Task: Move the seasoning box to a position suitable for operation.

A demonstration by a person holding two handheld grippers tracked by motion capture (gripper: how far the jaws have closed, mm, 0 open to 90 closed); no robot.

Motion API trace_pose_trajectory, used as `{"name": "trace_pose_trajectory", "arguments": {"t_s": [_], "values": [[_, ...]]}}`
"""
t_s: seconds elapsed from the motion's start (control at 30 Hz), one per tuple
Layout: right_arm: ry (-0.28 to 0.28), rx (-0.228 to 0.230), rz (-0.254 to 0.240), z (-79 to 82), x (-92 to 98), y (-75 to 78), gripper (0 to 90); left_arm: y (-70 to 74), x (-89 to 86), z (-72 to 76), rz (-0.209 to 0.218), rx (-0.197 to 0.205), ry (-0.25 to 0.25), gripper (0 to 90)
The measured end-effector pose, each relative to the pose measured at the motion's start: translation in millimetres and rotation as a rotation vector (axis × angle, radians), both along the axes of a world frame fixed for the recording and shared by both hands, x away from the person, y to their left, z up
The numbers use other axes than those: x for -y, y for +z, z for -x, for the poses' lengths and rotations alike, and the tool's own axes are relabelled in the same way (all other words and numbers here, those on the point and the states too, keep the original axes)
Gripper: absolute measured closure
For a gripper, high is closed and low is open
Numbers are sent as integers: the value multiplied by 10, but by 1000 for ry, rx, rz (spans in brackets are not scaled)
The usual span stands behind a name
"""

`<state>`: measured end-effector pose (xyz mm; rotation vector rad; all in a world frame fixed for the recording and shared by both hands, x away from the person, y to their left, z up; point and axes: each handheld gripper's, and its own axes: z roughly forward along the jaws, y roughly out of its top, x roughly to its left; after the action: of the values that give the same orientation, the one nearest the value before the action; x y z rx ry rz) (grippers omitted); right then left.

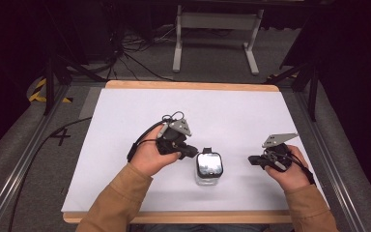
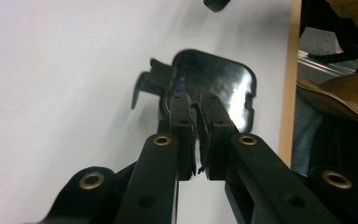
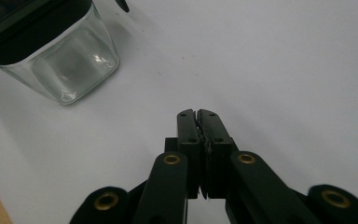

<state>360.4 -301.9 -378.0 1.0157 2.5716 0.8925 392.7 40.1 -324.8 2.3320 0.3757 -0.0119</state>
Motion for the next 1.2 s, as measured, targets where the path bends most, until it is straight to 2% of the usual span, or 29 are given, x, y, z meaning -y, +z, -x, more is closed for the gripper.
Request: {"name": "trace_pose_trajectory", "arguments": {"t_s": [0.13, 0.33, 0.6, 0.87, 1.2], "values": [[2, -1, -4, -1, 4, 0, 884, 25, 116, -114, 22, -8, 3, 862], [6, -1, -6, 3, -6, 2, 884, -6, 235, -238, 18, -26, 8, 895], [11, 4, -5, 3, -16, 5, 885, -154, 407, -366, 10, -57, -11, 898], [14, 4, -10, 2, -15, 6, 885, -257, 463, -417, -18, -79, -6, 898], [24, 1, -10, 13, -45, 8, 885, -276, 457, -441, -9, -85, 2, 899]]}}
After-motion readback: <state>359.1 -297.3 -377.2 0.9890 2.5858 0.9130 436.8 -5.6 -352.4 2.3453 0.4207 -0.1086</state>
